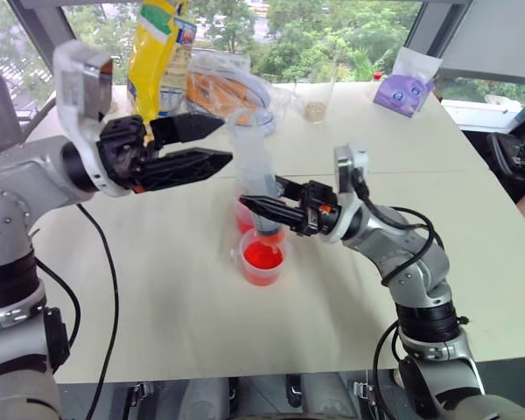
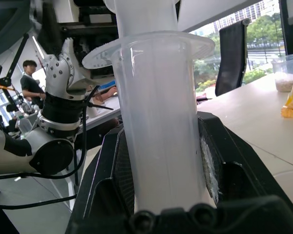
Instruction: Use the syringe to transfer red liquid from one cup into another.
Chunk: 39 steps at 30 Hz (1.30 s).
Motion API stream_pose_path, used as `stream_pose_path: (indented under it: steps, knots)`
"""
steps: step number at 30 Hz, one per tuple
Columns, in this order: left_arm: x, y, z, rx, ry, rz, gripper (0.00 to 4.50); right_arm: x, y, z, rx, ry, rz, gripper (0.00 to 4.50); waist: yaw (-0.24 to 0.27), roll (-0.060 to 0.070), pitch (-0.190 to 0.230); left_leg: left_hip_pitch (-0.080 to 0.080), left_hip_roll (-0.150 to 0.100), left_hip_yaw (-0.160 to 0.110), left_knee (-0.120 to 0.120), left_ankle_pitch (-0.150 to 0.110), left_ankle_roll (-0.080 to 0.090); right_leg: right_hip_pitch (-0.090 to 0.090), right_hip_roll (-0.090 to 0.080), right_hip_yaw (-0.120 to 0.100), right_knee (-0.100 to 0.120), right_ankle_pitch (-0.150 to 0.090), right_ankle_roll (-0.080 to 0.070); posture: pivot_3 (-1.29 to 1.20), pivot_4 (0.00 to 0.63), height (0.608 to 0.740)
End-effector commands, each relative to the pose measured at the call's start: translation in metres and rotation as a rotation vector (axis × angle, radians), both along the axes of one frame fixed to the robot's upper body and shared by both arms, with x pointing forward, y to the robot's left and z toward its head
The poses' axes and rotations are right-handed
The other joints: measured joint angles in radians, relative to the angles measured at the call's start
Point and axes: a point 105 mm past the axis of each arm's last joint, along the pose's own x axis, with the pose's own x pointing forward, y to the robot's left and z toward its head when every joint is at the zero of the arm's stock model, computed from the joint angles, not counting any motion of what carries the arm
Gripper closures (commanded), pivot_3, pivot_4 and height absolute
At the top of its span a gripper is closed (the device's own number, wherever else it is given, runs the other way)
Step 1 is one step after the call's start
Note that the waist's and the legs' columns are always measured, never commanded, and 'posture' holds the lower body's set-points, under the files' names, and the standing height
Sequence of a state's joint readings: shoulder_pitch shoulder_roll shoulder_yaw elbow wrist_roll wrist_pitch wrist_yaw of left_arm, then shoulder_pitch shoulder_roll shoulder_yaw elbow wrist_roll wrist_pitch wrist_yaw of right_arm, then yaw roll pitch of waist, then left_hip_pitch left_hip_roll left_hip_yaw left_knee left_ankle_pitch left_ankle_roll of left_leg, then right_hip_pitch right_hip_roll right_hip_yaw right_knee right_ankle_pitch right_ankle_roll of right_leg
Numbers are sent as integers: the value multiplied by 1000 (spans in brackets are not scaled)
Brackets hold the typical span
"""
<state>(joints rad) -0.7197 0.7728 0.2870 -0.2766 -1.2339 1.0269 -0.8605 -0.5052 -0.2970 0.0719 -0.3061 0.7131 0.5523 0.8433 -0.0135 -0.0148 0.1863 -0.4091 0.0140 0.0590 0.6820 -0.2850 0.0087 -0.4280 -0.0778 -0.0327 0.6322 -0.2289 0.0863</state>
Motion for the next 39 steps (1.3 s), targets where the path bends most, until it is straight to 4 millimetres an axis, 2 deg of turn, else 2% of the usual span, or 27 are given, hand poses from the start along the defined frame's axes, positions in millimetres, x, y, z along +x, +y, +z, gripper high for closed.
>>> stream_pose_path:
  steps: [1, 9, 10, 12, 17, 19, 24, 29, 39]
  knots:
    - [-3, -8, 9, -11, -28, -21, 110, -2, 0, 7, 13, -45, 1, 3062, 1, 0, 0, 0, 0, 0, 0, 0, 0, 0, 0, 0, 0, 0, 0, 0, 150, 740]
    - [5, -16, 12, -43, -14, -17, 110, -2, 0, 5, 3, -49, -2, 3062, -1, 0, 0, 0, 0, 0, 0, 0, 0, 0, 1, 0, 0, 0, 0, 0, 150, 740]
    - [5, -17, 12, -46, -12, -20, 328, -2, 0, 5, 2, -48, -4, 3062, -1, 0, 0, 0, 0, 0, 0, 0, 0, 0, 1, 0, 0, 0, 0, 0, 150, 740]
    - [5, -18, 13, -51, -9, -25, 896, -2, 0, 5, 2, -48, -5, 3062, 0, 0, 0, 0, 0, 0, 0, 0, 0, 0, 1, 0, 0, 0, 0, 0, 150, 740]
    - [5, -19, 12, -53, -4, -30, 3307, -1, 0, 5, 1, -48, -6, 3062, 0, 0, 0, 0, 0, 0, 0, 0, 0, 0, 1, 0, 0, 0, 0, 0, 150, 740]
    - [4, -19, 11, -46, -4, -32, 4439, -1, 0, 5, 1, -48, -5, 3062, 0, 0, 0, 0, 0, 0, 0, 0, 0, 1, 1, 0, 0, 0, 0, 0, 150, 740]
    - [3, -22, 2, 0, -5, -32, 4439, -1, 1, 9, 8, -56, 2, 3062, 0, 0, 0, 0, 0, 0, 0, 0, 0, 1, 1, 0, 0, 0, 0, 0, 150, 740]
    - [5, -26, -14, 53, 7, -41, 4439, -3, 1, 22, 35, -81, 9, 3062, 0, 0, 0, 0, 0, 0, 0, 0, 0, 1, 1, 0, 0, 0, 0, 0, 150, 740]
    - [4, -32, -28, 81, 24, -69, 4439, -1, 2, 45, 88, -114, 1, 3062, 0, 0, 0, 0, 0, 0, 0, 0, 0, 0, 1, 0, 0, 0, 0, 0, 150, 740]
